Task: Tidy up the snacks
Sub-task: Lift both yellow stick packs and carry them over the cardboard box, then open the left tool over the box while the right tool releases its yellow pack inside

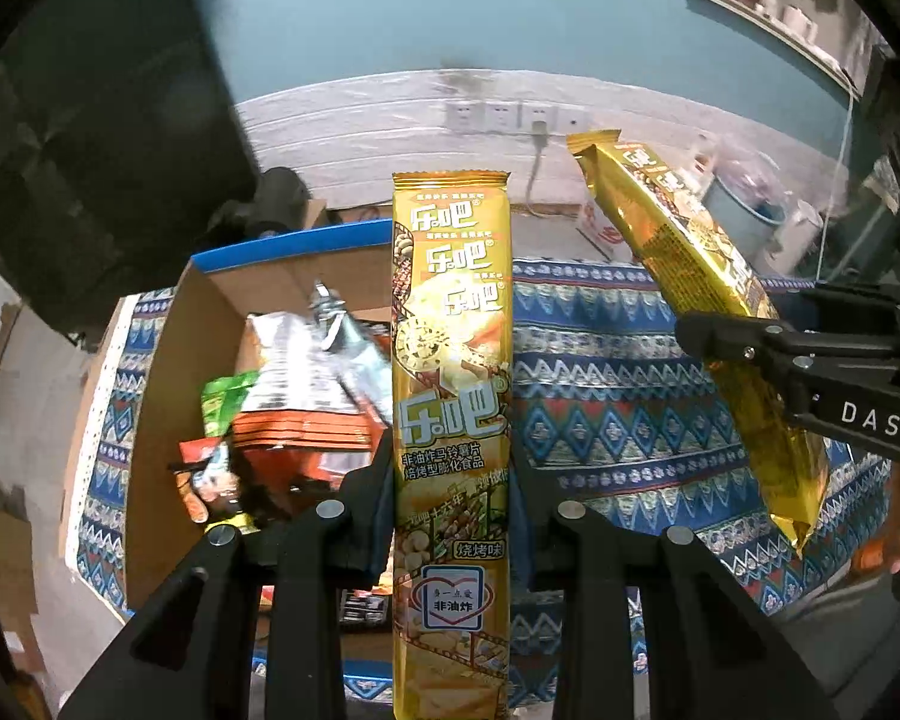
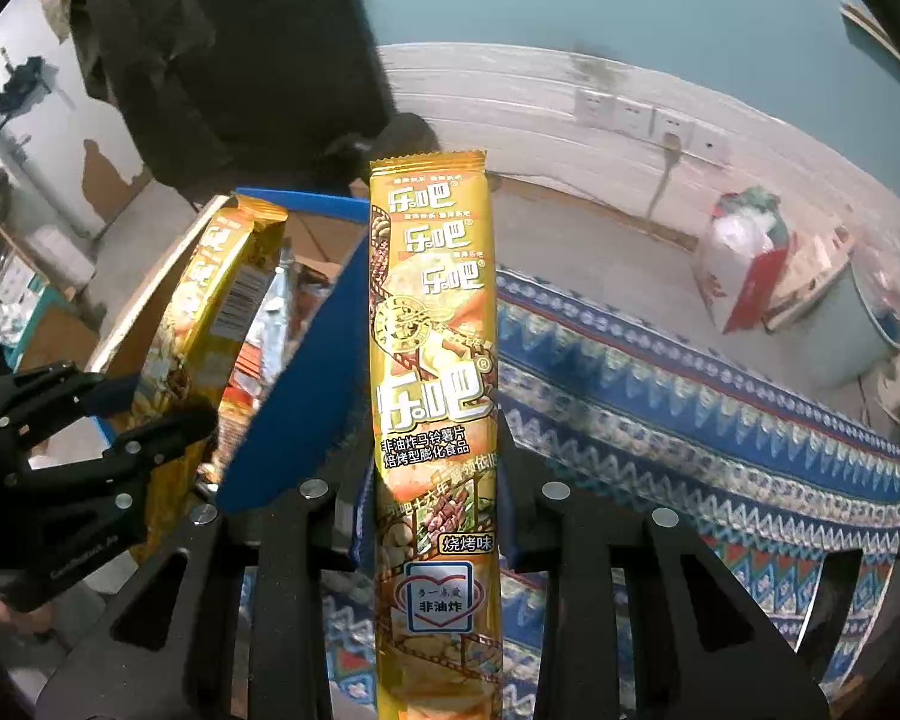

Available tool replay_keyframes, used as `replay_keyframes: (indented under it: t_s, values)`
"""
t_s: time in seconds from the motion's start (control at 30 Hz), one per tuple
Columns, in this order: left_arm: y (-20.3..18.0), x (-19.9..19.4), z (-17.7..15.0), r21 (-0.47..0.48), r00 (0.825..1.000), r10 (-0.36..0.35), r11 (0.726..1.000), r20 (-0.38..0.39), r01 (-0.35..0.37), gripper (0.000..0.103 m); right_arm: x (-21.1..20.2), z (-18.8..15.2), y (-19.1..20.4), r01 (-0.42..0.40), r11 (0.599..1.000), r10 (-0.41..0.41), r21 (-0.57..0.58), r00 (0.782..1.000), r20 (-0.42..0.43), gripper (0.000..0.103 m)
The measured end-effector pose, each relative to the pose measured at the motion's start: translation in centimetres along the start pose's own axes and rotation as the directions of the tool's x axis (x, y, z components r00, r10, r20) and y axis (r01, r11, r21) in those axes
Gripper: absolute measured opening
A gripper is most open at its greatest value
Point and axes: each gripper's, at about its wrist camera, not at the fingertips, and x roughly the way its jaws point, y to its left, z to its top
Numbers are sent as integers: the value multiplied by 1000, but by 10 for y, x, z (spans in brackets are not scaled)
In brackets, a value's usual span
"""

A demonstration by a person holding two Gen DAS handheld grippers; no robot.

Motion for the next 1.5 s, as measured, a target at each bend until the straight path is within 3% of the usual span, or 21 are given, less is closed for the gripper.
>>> replay_keyframes:
  t_s: [0.63, 1.1, 1.27, 1.4, 1.5]
  values:
    - [105, 22, -5, -186, 998, 58, 981, -37, -64, 32, 47, 39, 76, -76, 995, 72, -71, 996, -49, 30]
    - [147, 48, 4, -241, 994, 99, 965, -45, -107, 33, 82, 65, 116, -136, 989, 131, -61, 988, -81, 30]
    - [157, 45, 5, -263, 991, 131, 955, -36, -136, 39, 93, 69, 119, -147, 988, 143, -42, 985, -94, 30]
    - [161, 38, 3, -276, 989, 145, 949, -37, -149, 54, 99, 72, 122, -155, 987, 151, -29, 983, -103, 30]
    - [162, 32, 1, -272, 988, 150, 950, -33, -153, 54, 105, 73, 126, -163, 986, 159, -22, 981, -112, 30]
